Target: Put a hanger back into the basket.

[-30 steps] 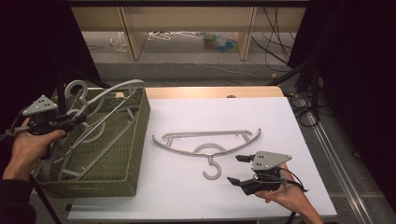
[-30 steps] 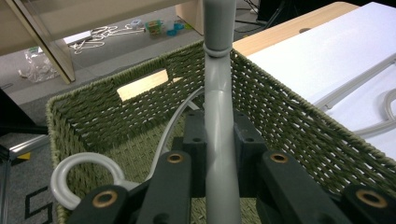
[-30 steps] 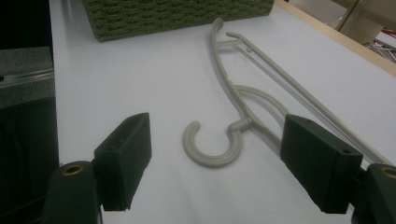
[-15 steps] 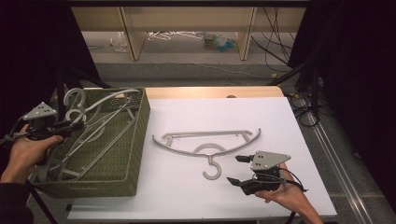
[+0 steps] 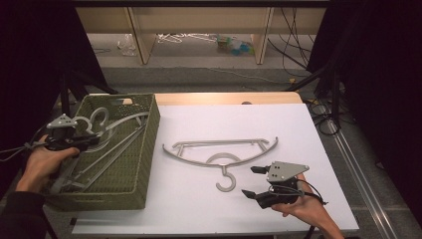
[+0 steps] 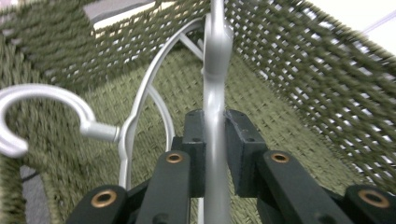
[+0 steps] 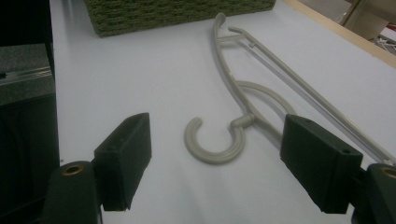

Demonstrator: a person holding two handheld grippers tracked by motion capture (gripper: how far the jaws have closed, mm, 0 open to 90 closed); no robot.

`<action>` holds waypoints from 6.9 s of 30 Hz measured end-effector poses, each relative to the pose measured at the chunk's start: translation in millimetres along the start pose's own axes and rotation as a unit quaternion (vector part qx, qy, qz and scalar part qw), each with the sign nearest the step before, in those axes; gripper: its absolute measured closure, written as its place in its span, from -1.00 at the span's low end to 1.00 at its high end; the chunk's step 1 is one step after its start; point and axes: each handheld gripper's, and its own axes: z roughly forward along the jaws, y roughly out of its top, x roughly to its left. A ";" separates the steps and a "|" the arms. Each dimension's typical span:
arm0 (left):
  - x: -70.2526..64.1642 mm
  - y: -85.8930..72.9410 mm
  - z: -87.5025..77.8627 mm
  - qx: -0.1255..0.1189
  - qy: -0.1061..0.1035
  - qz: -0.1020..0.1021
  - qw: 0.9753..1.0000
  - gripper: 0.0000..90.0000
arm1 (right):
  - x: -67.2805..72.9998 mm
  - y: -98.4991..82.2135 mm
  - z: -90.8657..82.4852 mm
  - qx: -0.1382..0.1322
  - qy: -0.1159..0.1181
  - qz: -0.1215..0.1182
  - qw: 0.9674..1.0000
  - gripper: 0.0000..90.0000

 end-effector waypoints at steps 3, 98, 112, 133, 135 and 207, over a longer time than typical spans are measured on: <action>2.4 -1.0 0.3 -0.003 0.001 -0.004 1.000 0.75 | 0.2 -0.1 0.0 -0.001 0.000 0.000 1.000 -0.42; -258.3 -3.9 12.1 -0.172 -0.134 0.034 0.975 -0.52 | -5.6 -7.3 2.3 -0.017 -0.008 0.016 1.000 -0.54; -270.8 -20.9 28.5 -0.162 -0.136 0.075 0.975 -0.54 | -18.5 -12.1 5.6 -0.007 -0.030 0.016 0.999 -0.62; -268.7 -23.6 29.9 -0.156 -0.148 0.059 0.975 -0.55 | -89.3 -14.2 75.0 0.106 -0.024 0.012 0.994 -0.53; -268.7 -23.7 30.2 -0.158 -0.149 0.050 0.975 -0.56 | -90.8 -15.0 81.3 0.118 -0.024 0.013 0.993 -0.51; -265.5 -23.6 37.9 -0.138 -0.132 0.095 0.977 -0.49 | -62.6 4.6 61.9 0.230 0.148 -0.121 0.954 0.82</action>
